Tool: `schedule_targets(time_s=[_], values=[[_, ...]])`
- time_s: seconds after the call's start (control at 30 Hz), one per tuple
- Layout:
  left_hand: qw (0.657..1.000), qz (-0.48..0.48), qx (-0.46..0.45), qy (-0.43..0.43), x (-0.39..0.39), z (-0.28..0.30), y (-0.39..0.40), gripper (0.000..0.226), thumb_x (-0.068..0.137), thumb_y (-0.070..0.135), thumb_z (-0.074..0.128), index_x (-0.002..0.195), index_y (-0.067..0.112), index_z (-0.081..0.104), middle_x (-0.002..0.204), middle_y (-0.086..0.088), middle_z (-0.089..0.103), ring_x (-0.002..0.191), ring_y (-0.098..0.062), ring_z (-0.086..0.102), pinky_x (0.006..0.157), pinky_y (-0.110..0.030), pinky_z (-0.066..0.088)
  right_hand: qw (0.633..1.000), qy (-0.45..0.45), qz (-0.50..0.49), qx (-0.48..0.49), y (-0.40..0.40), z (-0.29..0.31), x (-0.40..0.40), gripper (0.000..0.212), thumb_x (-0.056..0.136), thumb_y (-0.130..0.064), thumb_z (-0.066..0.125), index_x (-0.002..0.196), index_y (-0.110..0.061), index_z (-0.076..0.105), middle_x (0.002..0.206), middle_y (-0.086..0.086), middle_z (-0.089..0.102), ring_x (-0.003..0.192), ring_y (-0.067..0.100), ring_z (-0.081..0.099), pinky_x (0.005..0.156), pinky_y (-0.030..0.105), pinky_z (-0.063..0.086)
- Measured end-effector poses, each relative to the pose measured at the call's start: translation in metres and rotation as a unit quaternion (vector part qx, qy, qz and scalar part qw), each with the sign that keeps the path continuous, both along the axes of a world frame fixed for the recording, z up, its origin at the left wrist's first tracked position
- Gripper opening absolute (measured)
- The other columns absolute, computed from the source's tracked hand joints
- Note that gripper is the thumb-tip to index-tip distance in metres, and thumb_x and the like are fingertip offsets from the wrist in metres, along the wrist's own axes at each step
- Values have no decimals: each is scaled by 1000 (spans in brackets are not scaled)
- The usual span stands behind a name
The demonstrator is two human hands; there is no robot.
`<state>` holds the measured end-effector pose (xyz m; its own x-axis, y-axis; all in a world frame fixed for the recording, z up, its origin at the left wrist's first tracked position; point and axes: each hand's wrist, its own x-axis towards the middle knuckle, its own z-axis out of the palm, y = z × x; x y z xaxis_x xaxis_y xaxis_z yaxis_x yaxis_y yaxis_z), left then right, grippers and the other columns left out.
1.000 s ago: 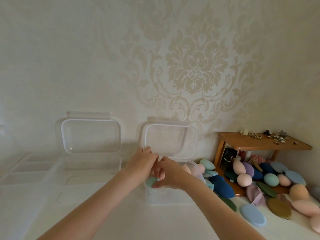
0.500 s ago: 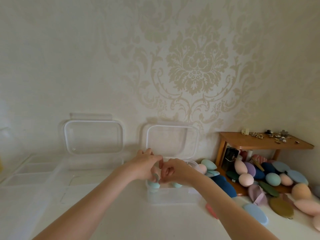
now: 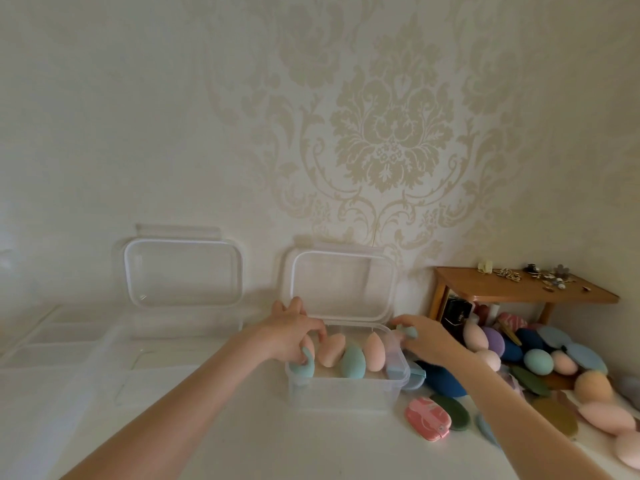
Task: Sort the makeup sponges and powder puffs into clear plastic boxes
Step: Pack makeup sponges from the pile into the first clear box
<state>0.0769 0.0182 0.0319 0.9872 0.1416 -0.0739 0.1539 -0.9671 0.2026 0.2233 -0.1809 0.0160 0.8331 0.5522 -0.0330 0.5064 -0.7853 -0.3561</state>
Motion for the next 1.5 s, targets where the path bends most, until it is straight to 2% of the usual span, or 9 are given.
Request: schedule_targets(time_s=[0.2, 0.37, 0.47, 0.6, 0.77, 1.0, 1.13, 1.3, 1.5], values=[[1000, 10, 3, 5, -3, 1, -3, 45, 87, 9, 51, 125, 33, 50, 127, -5, 31, 117, -28, 32, 98, -35, 40, 982, -128, 66, -125, 7, -9, -6, 38, 94, -23, 50, 131, -24, 45, 132, 0, 45, 108, 14, 46, 92, 21, 40], [1000, 11, 10, 0, -3, -3, -3, 48, 87, 7, 49, 125, 36, 49, 127, -4, 31, 114, -26, 32, 97, -36, 42, 971, -120, -114, 173, -11, 19, -14, 30, 91, -34, 52, 105, -8, 55, 105, 8, 58, 88, 20, 52, 75, 29, 40], [1000, 15, 19, -11, -2, -4, -3, 48, 87, 9, 50, 126, 38, 48, 127, -4, 31, 114, -26, 32, 94, -34, 42, 957, -87, -76, 267, -7, 40, -36, 28, 88, -38, 58, 96, -11, 57, 90, 4, 66, 77, 16, 58, 71, 25, 42], [999, 24, 38, -5, -1, -4, -6, 55, 86, 13, 53, 132, 41, 40, 128, -5, 31, 117, -28, 32, 91, -33, 40, 987, 125, 63, 75, 26, 37, -73, 17, 83, -31, 65, 82, -15, 62, 62, -5, 61, 52, 4, 56, 54, 13, 44], [999, 32, 34, -4, -1, -4, -9, 61, 85, 15, 55, 137, 40, 34, 132, -5, 30, 123, -28, 29, 98, -34, 37, 991, 11, 104, -84, 60, 20, -86, 44, 87, -34, 57, 52, -22, 33, 58, -5, 34, 54, 7, 33, 53, 17, 25], [997, 12, 71, -17, -3, -6, -11, 68, 86, 14, 54, 139, 43, 25, 127, -8, 34, 120, -29, 31, 95, -36, 39, 994, 14, 111, 7, 63, 11, -90, 17, 78, -21, 67, 85, -6, 65, 70, 0, 52, 75, 15, 49, 57, 18, 33], [996, 5, 88, -7, -3, -4, -11, 69, 85, 19, 56, 141, 42, 22, 126, -8, 33, 118, -30, 32, 94, -35, 38, 991, 15, 125, 39, 61, 11, -90, 17, 80, -19, 68, 89, -14, 55, 78, -4, 52, 83, 13, 48, 73, 21, 35], [996, 1, 92, 19, 1, -3, -10, 54, 86, 20, 56, 133, 40, 38, 123, -8, 32, 113, -29, 29, 96, -36, 41, 992, 16, 124, 29, 61, 10, -87, 30, 80, -22, 68, 107, -12, 63, 75, -9, 50, 86, 16, 51, 65, 21, 39], [991, 19, 123, 40, 4, 0, -14, 53, 88, 22, 55, 136, 38, 37, 130, -10, 29, 121, -34, 28, 98, -37, 42, 989, -23, 108, 101, 40, 34, -75, 32, 83, -28, 67, 111, -15, 62, 113, 2, 56, 90, 10, 49, 76, 17, 40]])
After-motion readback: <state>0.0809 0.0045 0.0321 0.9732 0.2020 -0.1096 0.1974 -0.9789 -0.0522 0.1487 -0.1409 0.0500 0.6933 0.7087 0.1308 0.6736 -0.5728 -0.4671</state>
